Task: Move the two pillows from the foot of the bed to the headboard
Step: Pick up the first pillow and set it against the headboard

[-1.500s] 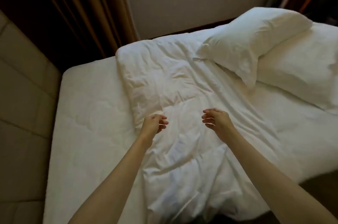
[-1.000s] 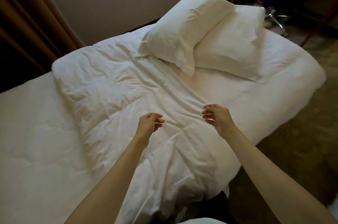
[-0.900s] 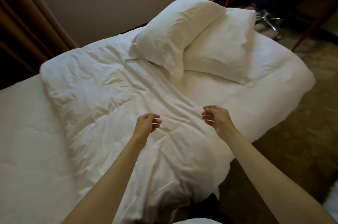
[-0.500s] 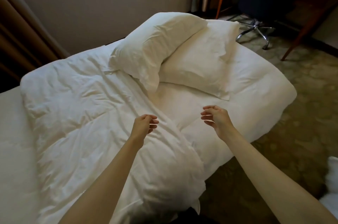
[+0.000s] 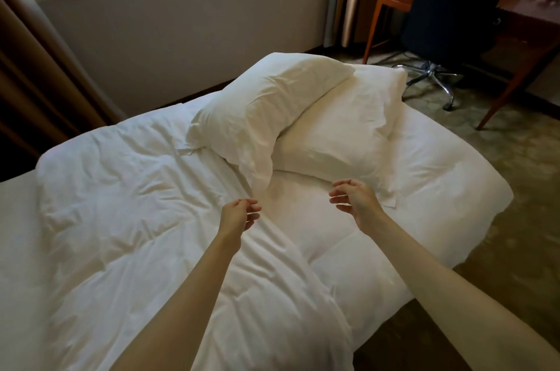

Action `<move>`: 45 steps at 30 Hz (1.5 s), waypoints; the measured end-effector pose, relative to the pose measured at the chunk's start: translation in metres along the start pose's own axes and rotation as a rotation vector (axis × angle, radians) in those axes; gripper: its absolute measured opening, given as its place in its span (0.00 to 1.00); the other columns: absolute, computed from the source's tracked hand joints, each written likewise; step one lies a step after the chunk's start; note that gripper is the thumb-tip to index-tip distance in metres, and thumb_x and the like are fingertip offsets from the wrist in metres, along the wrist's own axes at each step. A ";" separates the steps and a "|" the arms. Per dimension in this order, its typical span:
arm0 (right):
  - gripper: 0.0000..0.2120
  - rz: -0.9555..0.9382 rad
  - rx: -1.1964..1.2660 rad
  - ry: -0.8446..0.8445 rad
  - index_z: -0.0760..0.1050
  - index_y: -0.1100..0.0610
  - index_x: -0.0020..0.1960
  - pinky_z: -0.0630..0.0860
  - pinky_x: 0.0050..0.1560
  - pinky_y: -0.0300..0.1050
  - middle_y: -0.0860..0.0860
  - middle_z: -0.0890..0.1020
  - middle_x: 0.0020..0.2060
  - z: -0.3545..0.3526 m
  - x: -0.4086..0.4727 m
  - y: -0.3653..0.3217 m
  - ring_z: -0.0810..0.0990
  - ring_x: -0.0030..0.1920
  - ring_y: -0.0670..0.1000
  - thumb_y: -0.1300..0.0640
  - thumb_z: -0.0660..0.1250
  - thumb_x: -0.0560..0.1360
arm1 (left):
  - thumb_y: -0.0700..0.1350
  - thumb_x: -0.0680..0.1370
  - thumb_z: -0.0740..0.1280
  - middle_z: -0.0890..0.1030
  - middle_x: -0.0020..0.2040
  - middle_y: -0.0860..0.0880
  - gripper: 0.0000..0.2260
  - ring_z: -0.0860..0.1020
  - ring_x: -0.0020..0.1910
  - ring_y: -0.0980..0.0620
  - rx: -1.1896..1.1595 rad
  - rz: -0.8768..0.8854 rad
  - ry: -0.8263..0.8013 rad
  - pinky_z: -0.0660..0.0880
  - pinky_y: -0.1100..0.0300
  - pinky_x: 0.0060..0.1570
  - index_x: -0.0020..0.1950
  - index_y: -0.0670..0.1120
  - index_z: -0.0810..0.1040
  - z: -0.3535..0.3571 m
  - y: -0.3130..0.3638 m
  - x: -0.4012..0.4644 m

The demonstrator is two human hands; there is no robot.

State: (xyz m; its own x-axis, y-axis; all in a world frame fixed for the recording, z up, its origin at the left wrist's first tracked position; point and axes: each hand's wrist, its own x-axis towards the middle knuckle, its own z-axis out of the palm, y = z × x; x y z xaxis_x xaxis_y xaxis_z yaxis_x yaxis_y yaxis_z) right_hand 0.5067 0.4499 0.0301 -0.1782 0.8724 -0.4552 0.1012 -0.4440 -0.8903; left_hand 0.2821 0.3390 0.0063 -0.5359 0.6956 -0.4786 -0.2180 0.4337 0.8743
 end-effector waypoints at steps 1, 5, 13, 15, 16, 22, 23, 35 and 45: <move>0.08 -0.005 -0.002 0.006 0.76 0.57 0.41 0.73 0.38 0.43 0.54 0.81 0.35 0.005 0.009 -0.006 0.80 0.35 0.52 0.66 0.61 0.75 | 0.37 0.78 0.55 0.82 0.41 0.47 0.12 0.79 0.38 0.52 -0.009 -0.005 0.001 0.74 0.62 0.40 0.47 0.43 0.79 -0.001 0.004 0.011; 0.09 -0.013 -0.035 -0.001 0.75 0.55 0.42 0.72 0.38 0.43 0.53 0.81 0.35 0.019 0.046 -0.025 0.79 0.34 0.52 0.66 0.60 0.75 | 0.37 0.78 0.56 0.82 0.41 0.48 0.12 0.79 0.39 0.52 -0.049 -0.033 0.035 0.74 0.62 0.41 0.46 0.44 0.78 0.001 0.023 0.050; 0.08 -0.023 -0.102 -0.063 0.74 0.56 0.43 0.72 0.38 0.44 0.54 0.80 0.36 0.027 0.153 -0.067 0.78 0.34 0.52 0.67 0.59 0.75 | 0.41 0.81 0.56 0.79 0.47 0.45 0.09 0.78 0.44 0.50 -0.059 -0.048 0.132 0.74 0.57 0.43 0.53 0.42 0.75 0.037 0.065 0.136; 0.07 -0.005 -0.125 -0.095 0.74 0.57 0.45 0.72 0.38 0.44 0.54 0.81 0.37 0.027 0.191 -0.076 0.79 0.35 0.52 0.66 0.59 0.75 | 0.43 0.81 0.57 0.76 0.53 0.45 0.10 0.77 0.50 0.48 -0.042 -0.094 0.154 0.75 0.53 0.49 0.57 0.42 0.74 0.049 0.071 0.162; 0.07 0.005 -0.134 -0.112 0.74 0.58 0.47 0.72 0.38 0.44 0.54 0.81 0.38 0.026 0.211 -0.080 0.79 0.36 0.52 0.66 0.59 0.76 | 0.45 0.81 0.58 0.75 0.55 0.46 0.12 0.75 0.53 0.47 -0.033 -0.125 0.160 0.74 0.51 0.52 0.61 0.43 0.72 0.054 0.074 0.175; 0.07 0.119 -0.145 -0.177 0.74 0.58 0.53 0.76 0.43 0.47 0.56 0.81 0.47 0.039 0.332 -0.090 0.80 0.44 0.55 0.63 0.60 0.76 | 0.49 0.81 0.59 0.71 0.52 0.51 0.20 0.71 0.60 0.45 -0.015 -0.232 0.308 0.68 0.51 0.55 0.70 0.41 0.65 0.071 0.080 0.255; 0.07 0.152 -0.135 -0.182 0.73 0.58 0.53 0.76 0.44 0.47 0.56 0.81 0.48 0.043 0.347 -0.089 0.80 0.45 0.55 0.63 0.61 0.76 | 0.48 0.81 0.59 0.72 0.49 0.52 0.20 0.71 0.56 0.46 -0.016 -0.239 0.343 0.66 0.52 0.52 0.70 0.40 0.66 0.071 0.077 0.265; 0.20 0.422 0.045 -0.242 0.68 0.54 0.63 0.73 0.54 0.56 0.56 0.73 0.57 0.116 0.483 -0.072 0.75 0.54 0.57 0.43 0.63 0.77 | 0.68 0.73 0.60 0.75 0.67 0.43 0.38 0.75 0.63 0.43 -0.227 -0.396 0.369 0.72 0.47 0.64 0.73 0.41 0.66 0.055 0.040 0.359; 0.13 0.443 0.391 -0.230 0.74 0.65 0.61 0.76 0.59 0.56 0.61 0.82 0.53 0.177 0.479 -0.057 0.81 0.54 0.60 0.60 0.61 0.80 | 0.54 0.73 0.71 0.83 0.50 0.41 0.21 0.83 0.46 0.44 -0.344 -0.369 0.510 0.79 0.54 0.40 0.56 0.38 0.77 0.043 0.033 0.356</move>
State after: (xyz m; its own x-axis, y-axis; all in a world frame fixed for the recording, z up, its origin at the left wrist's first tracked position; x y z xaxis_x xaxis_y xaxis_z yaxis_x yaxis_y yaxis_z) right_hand 0.2423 0.8575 -0.1387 -0.4115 0.5420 -0.7327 -0.1440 -0.8325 -0.5350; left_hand 0.1194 0.6255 -0.1390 -0.6736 0.1477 -0.7242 -0.6585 0.3252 0.6788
